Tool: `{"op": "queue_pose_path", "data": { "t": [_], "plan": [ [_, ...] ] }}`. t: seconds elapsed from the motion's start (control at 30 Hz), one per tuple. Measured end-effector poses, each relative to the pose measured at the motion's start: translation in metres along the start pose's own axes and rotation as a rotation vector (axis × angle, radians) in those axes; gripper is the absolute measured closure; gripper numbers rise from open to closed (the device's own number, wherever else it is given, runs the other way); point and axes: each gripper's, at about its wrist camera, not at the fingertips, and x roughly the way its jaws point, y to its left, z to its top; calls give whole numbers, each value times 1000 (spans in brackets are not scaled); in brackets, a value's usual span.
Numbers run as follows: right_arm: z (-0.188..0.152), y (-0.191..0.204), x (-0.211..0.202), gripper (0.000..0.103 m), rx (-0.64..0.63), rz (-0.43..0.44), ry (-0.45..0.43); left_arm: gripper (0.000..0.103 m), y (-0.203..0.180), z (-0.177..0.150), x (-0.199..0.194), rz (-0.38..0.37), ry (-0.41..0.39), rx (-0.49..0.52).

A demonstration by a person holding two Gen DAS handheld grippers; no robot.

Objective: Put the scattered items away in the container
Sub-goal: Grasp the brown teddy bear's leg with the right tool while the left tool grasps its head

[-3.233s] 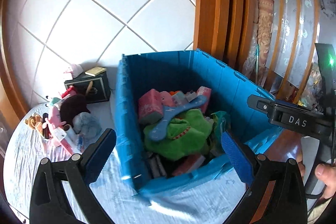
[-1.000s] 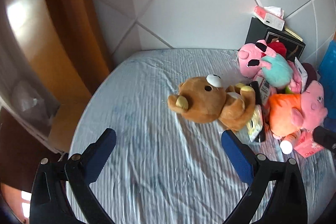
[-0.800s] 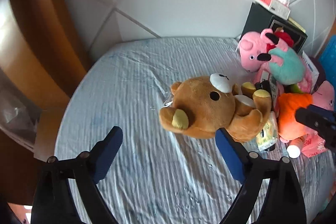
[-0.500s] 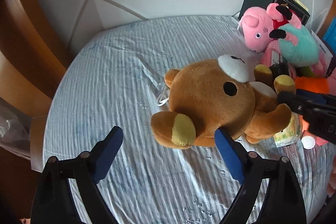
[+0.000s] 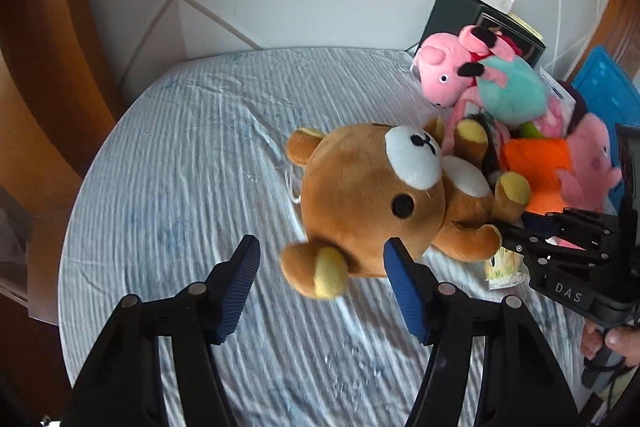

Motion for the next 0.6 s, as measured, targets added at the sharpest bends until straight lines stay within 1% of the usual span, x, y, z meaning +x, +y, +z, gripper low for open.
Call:
{"op": "queue_pose_path", "data": {
  "t": [0.03, 0.1, 0.13, 0.17, 0.2, 0.23, 0.27, 0.37, 0.4, 0.43, 0.47, 0.5, 0.53, 0.57, 0.6],
  "plan": [
    [-13, 2, -2, 90, -18, 19, 14, 39, -3, -7, -5, 5, 2, 10],
    [-37, 9, -9, 91, -71, 27, 18, 39, -11, -21, -19, -7, -5, 18],
    [-47, 9, -13, 90, -77, 30, 16, 39, -15, -27, -24, -4, -8, 26],
    [-53, 6, -19, 90, -59, 45, 10, 39, -19, -31, -28, 15, -11, 35],
    [-54, 3, -25, 90, -35, 61, -1, 38, -22, -34, -30, 47, -15, 35],
    [-52, 2, -31, 89, -24, 63, -13, 32, -24, -34, -31, 73, -15, 28],
    [-46, 2, -37, 88, -16, 63, -30, 30, -24, -32, -30, 94, -13, 9],
    [-23, 5, -49, 82, 5, 75, -76, 30, -23, -26, -28, 145, -25, -30],
    [-14, 5, -51, 76, 19, 74, -93, 30, -24, -23, -27, 154, -22, -40],
    [-7, 4, -53, 65, 38, 74, -102, 30, -24, -22, -25, 154, -18, -45],
    [-2, 1, -54, 60, 52, 79, -107, 29, -25, -21, -23, 151, -13, -51],
    [3, 1, -56, 52, 71, 92, -113, 26, -26, -19, -21, 148, -8, -56],
    [6, 1, -59, 46, 78, 97, -121, 16, -28, -17, -19, 143, -8, -61],
    [8, 2, -61, 44, 74, 101, -129, 10, -30, -15, -18, 140, -12, -64],
    [13, 4, -61, 41, 65, 101, -135, 8, -32, -14, -16, 141, -17, -66]
  ]
}}
